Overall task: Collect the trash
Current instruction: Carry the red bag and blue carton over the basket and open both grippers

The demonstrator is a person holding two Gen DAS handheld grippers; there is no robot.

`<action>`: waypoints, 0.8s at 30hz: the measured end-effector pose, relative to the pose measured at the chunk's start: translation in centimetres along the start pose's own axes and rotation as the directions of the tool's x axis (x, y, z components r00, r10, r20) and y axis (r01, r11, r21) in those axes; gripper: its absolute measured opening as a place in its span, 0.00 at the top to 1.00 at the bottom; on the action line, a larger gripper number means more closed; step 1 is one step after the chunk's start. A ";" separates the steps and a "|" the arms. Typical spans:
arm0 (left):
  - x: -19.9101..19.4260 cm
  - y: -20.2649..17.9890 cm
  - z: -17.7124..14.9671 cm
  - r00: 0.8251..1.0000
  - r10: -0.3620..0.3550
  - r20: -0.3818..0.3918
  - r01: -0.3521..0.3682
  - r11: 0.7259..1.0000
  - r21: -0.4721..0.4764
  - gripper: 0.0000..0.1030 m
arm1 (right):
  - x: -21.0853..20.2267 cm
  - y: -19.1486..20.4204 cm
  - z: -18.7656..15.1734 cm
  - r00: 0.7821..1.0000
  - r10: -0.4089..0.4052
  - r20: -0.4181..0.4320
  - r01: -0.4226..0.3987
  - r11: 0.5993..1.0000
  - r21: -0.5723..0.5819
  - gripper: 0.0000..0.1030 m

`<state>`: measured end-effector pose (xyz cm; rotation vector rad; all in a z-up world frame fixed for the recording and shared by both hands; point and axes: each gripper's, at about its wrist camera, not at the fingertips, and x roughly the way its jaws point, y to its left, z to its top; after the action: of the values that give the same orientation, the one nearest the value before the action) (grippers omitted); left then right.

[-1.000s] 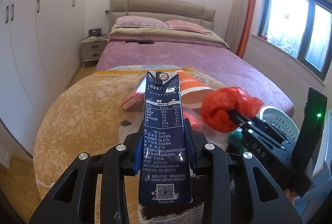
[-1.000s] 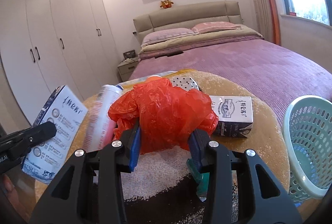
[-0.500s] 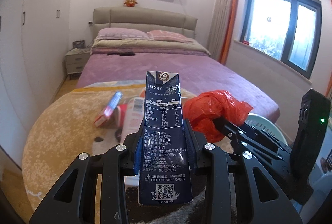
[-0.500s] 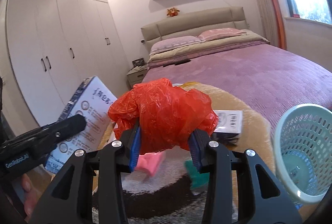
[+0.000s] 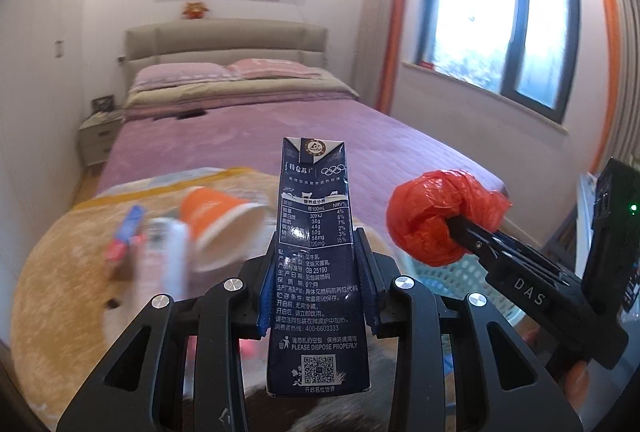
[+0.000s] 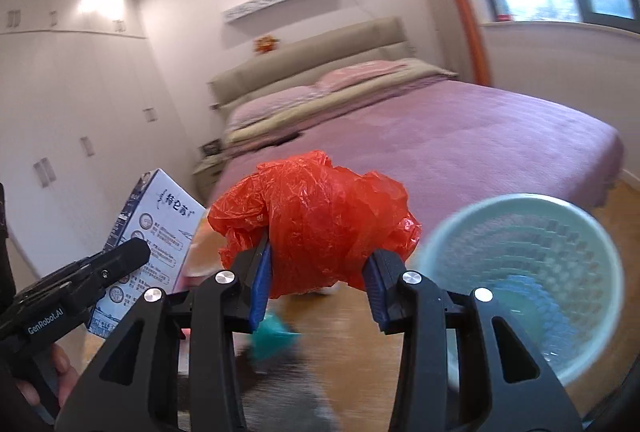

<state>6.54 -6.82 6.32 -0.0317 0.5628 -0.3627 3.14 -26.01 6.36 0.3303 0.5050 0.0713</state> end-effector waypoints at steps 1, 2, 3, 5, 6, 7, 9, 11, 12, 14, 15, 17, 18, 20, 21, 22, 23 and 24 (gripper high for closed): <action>0.7 -0.8 0.0 1.000 -0.017 -0.007 0.017 1.000 0.005 0.68 | -0.2 -1.2 -0.1 0.999 -0.039 -0.001 0.039 0.999 0.014 0.64; 1.5 -1.6 0.1 0.999 -0.036 -0.015 0.036 0.999 0.011 0.68 | -0.3 -2.2 -0.2 0.998 -0.067 -0.003 0.067 0.997 0.025 0.64; 2.4 -2.7 0.0 0.998 -0.056 -0.026 0.057 0.998 0.021 0.68 | -0.4 -3.4 -0.3 0.994 -0.105 -0.010 0.105 0.994 0.039 0.64; 4.2 -4.6 -0.1 0.994 -0.100 -0.050 0.103 0.994 0.039 0.68 | -0.5 -5.8 -0.4 0.986 -0.165 -0.027 0.167 0.983 0.071 0.64; 5.2 -5.7 -0.3 0.990 -0.120 -0.068 0.123 0.991 0.048 0.68 | -0.6 -7.1 -0.6 0.982 -0.187 -0.036 0.190 0.977 0.093 0.64; 6.1 -6.7 -0.4 0.987 -0.135 -0.085 0.140 0.989 0.057 0.68 | -0.7 -8.2 -0.7 0.978 -0.205 -0.045 0.209 0.971 0.114 0.64; 7.6 -8.5 -0.8 0.978 -0.171 -0.117 0.179 0.982 0.062 0.68 | -0.8 -10.4 -1.0 0.967 -0.246 -0.066 0.254 0.956 0.147 0.64; 9.2 -10.0 -1.2 0.970 -0.192 -0.147 0.204 0.977 0.069 0.68 | -0.6 -11.7 -1.3 0.956 -0.281 -0.086 0.291 0.943 0.160 0.64; 9.7 -10.3 -1.3 0.968 -0.194 -0.158 0.207 0.976 0.070 0.68 | -0.4 -12.6 -1.5 0.947 -0.303 -0.103 0.317 0.933 0.169 0.64; 11.0 -11.3 -1.6 0.962 -0.203 -0.183 0.219 0.973 0.070 0.68 | -0.1 -13.7 -2.0 0.935 -0.330 -0.127 0.349 0.920 0.179 0.64; 11.5 -11.6 -1.8 0.959 -0.206 -0.197 0.224 0.972 0.072 0.68 | 0.1 -13.9 -2.1 0.932 -0.337 -0.136 0.358 0.916 0.183 0.64; 12.5 -12.1 -2.1 0.954 -0.205 -0.220 0.227 0.971 0.079 0.68 | 0.6 -14.6 -2.4 0.925 -0.345 -0.156 0.371 0.909 0.191 0.64; 13.1 -12.3 -2.4 0.951 -0.203 -0.233 0.227 0.970 0.083 0.68 | 0.7 -15.0 -2.6 0.922 -0.351 -0.167 0.379 0.904 0.197 0.64; 13.6 -12.6 -2.7 0.948 -0.201 -0.248 0.227 0.970 0.083 0.68 | 1.1 -15.5 -2.7 0.918 -0.353 -0.181 0.386 0.900 0.205 0.63; 13.8 -12.6 -2.7 0.946 -0.200 -0.254 0.227 0.970 0.082 0.68 | 1.2 -15.7 -2.8 0.917 -0.352 -0.187 0.387 0.898 0.208 0.62; 14.0 -12.6 -2.7 0.945 -0.198 -0.260 0.226 0.971 0.082 0.68 | 1.3 -15.9 -2.8 0.916 -0.351 -0.193 0.388 0.898 0.208 0.62; 14.3 -12.6 -2.9 0.945 -0.193 -0.265 0.222 0.972 0.082 0.68 | 1.4 -15.9 -2.9 0.916 -0.350 -0.197 0.388 0.898 0.207 0.62; 14.4 -12.7 -2.8 0.944 -0.190 -0.268 0.219 0.972 0.083 0.68 | 1.5 -15.9 -3.0 0.915 -0.349 -0.201 0.387 0.899 0.204 0.62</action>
<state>12.18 -23.44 -1.91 0.0665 0.8000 -0.6070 2.81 -39.95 -2.01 0.4627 0.7314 -0.3398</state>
